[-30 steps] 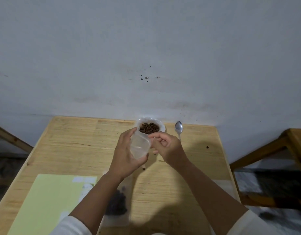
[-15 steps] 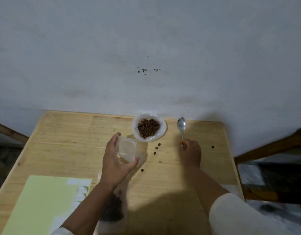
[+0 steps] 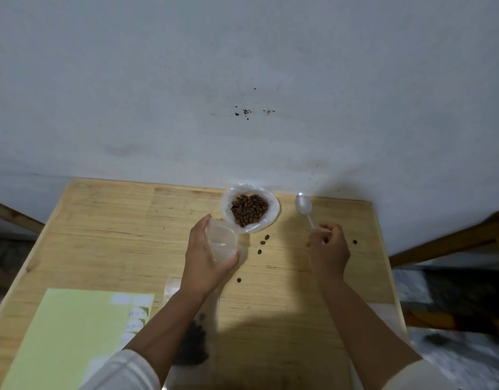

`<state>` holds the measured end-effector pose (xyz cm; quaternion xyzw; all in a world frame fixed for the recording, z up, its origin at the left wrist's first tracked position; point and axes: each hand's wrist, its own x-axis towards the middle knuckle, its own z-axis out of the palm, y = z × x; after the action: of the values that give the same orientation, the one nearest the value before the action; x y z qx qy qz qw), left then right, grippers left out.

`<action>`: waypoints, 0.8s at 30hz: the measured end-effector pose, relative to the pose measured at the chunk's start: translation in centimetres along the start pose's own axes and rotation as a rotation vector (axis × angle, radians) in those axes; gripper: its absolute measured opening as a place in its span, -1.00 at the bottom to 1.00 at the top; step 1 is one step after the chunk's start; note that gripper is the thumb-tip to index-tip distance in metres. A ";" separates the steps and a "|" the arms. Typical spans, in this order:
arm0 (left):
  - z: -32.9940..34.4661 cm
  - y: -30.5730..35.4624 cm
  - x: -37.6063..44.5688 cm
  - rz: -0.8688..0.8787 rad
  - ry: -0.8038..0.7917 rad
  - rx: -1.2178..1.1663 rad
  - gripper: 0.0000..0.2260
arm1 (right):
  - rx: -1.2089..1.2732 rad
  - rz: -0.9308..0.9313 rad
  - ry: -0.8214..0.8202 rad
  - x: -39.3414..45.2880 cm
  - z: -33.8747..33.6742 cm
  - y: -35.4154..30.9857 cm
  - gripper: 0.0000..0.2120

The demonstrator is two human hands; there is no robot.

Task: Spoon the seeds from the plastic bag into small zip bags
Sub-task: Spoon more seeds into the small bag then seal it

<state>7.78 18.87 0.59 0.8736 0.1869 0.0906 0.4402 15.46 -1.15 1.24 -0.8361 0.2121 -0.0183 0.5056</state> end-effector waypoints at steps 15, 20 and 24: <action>-0.3 0.1 0.2 -0.032 -0.026 0.004 -0.12 | 0.034 -0.313 -0.103 -2.5 2.1 -3.2 -0.75; -0.3 0.2 0.3 -0.043 -0.044 0.010 -0.11 | 0.044 -0.110 -0.067 -1.3 5.4 -3.1 -0.76; -0.4 0.3 0.6 -0.038 -0.069 0.028 -0.10 | 0.435 0.273 -0.098 -0.6 7.0 -3.3 -0.81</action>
<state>8.31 19.24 1.04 0.8785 0.1892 0.0493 0.4358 17.77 6.26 0.70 -0.6713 0.2893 0.0453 0.6810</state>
